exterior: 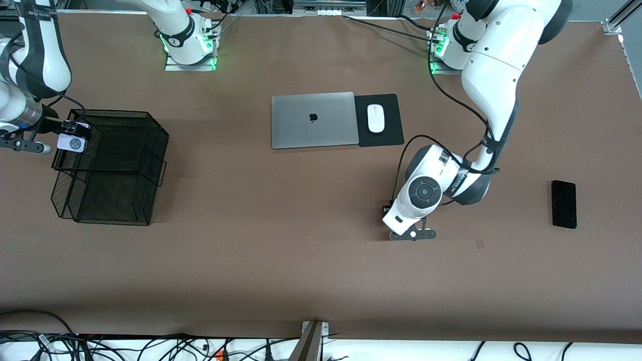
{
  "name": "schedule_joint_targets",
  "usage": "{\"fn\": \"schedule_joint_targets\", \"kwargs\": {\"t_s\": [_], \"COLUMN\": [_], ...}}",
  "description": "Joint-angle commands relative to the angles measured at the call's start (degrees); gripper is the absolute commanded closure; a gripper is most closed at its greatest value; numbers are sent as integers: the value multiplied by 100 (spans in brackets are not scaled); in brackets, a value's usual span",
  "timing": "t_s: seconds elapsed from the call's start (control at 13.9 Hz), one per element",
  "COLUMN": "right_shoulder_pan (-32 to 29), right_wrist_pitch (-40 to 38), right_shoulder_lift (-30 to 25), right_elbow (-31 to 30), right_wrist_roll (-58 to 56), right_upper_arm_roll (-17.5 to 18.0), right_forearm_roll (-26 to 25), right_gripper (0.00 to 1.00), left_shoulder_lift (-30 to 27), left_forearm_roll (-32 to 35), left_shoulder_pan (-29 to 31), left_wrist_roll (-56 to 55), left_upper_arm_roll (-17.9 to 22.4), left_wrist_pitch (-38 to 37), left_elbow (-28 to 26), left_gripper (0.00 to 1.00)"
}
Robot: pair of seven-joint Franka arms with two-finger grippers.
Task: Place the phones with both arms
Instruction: 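Lower the white phone into the organizer while the left gripper carries the flip phone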
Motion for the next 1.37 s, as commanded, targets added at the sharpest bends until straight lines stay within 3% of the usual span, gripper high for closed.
{"fn": "schedule_joint_targets", "kwargs": {"t_s": [0.0, 0.5, 0.58, 1.01, 1.3], "right_shoulder_pan": [-74, -153, -153, -135, -126], "right_wrist_pitch": [201, 210, 210, 201, 139], "right_shoulder_lift": [-24, 38, 38, 38, 38], "right_elbow": [-112, -226, -226, -218, -209], "right_wrist_roll": [-79, -97, -97, -97, -97], "right_upper_arm_roll": [0, 0, 0, 0, 0], "right_forearm_roll": [-53, -36, -36, -36, -44], "right_gripper": [100, 100, 94, 4, 0], "left_shoulder_lift": [38, 196, 222, 741, 1049], "left_forearm_roll": [-260, -542, -542, -550, -542], "left_shoulder_pan": [-146, -796, -875, -1245, -1359], "left_wrist_roll": [-222, -951, -1074, -1383, -1383], "left_upper_arm_roll": [59, 67, 67, 76, 102], "left_wrist_pitch": [-102, -76, -58, -67, -58], "left_elbow": [298, 544, 597, 1370, 1827], "left_gripper": [41, 42, 42, 43, 42]}}
